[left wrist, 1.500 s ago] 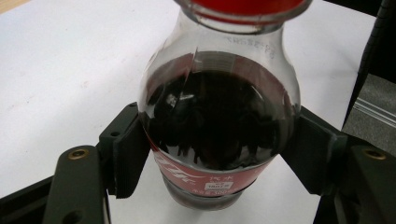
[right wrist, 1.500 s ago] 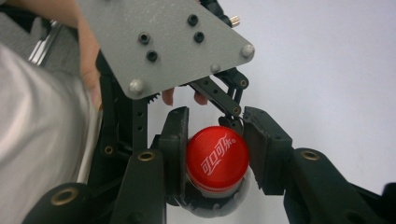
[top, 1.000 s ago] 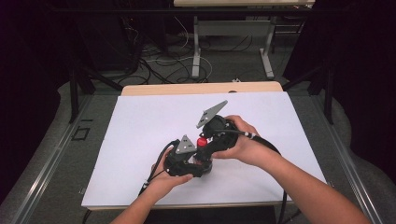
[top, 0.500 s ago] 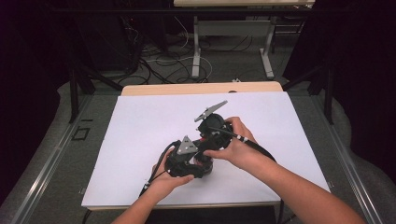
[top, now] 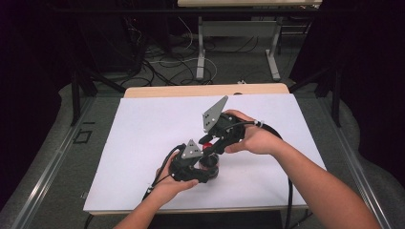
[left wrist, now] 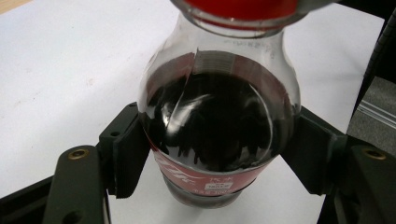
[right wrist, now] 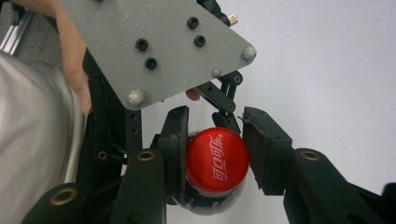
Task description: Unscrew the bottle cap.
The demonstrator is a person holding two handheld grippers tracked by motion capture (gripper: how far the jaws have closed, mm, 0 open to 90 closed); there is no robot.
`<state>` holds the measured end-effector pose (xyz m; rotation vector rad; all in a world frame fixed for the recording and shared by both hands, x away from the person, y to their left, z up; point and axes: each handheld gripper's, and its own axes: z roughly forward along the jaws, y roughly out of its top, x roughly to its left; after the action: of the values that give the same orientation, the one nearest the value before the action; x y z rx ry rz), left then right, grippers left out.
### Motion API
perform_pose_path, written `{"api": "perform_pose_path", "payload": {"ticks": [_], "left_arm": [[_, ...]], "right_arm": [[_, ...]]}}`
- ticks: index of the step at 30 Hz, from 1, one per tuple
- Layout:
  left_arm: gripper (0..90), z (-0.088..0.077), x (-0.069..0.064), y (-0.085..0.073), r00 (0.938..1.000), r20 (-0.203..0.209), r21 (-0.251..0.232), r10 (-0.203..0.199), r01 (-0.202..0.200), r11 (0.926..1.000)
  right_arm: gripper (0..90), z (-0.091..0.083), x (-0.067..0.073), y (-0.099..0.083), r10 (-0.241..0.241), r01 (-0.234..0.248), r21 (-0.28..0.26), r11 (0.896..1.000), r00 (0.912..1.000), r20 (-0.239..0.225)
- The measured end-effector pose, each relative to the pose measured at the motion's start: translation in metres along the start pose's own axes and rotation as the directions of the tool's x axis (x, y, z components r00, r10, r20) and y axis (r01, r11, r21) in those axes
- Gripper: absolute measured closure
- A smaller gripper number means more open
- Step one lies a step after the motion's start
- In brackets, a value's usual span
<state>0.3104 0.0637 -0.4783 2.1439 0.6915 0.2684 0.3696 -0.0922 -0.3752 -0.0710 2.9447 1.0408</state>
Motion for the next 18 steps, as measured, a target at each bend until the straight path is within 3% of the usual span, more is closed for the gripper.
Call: {"api": "perform_pose_path", "payload": {"ticks": [2,6,9,12,13,14,15,16,18], "left_arm": [[30.3,0.000,0.000,0.000,1.0000,-0.001,0.003,0.005,-0.005,1.0000],[30.3,0.001,0.001,0.000,1.0000,-0.003,0.003,0.002,-0.002,1.0000],[30.3,0.000,0.002,0.000,1.0000,-0.008,-0.001,-0.001,0.001,1.0000],[30.3,-0.001,0.003,0.000,1.0000,-0.007,-0.002,-0.005,0.005,1.0000],[30.3,-0.001,0.004,0.000,0.9999,-0.012,-0.005,-0.004,0.004,1.0000],[30.3,-0.002,0.005,0.000,0.9999,-0.013,0.000,-0.001,0.001,1.0000],[30.3,-0.002,0.006,0.000,0.9998,-0.019,-0.001,0.002,-0.002,1.0000],[30.3,-0.002,0.005,0.000,0.9995,-0.023,-0.018,-0.023,0.023,0.9996],[30.3,-0.002,0.006,0.000,0.9993,-0.026,-0.018,-0.027,0.026,0.9995]], "right_arm": [[61.6,0.000,0.000,0.000,-0.064,0.064,0.002,0.998,0.9978,-0.018],[60.1,0.000,-0.001,0.000,-0.071,0.071,0.014,0.997,0.9974,-0.012],[43.2,0.003,0.001,0.000,-0.038,0.038,0.007,0.999,0.9990,0.023],[38.2,0.001,0.004,-0.001,0.078,-0.076,-0.027,0.997,0.9942,0.074],[37.7,-0.001,0.010,0.001,0.147,-0.142,-0.049,0.989,0.9813,0.124],[37.7,-0.001,0.010,0.001,0.147,-0.142,-0.049,0.989,0.9813,0.124],[37.5,-0.001,0.013,0.001,0.198,-0.190,-0.059,0.980,0.9669,0.161],[37.5,-0.001,0.015,0.001,0.256,-0.247,-0.072,0.966,0.9501,0.178],[37.5,-0.002,0.020,0.001,0.329,-0.315,-0.093,0.944,0.9127,0.243]]}}
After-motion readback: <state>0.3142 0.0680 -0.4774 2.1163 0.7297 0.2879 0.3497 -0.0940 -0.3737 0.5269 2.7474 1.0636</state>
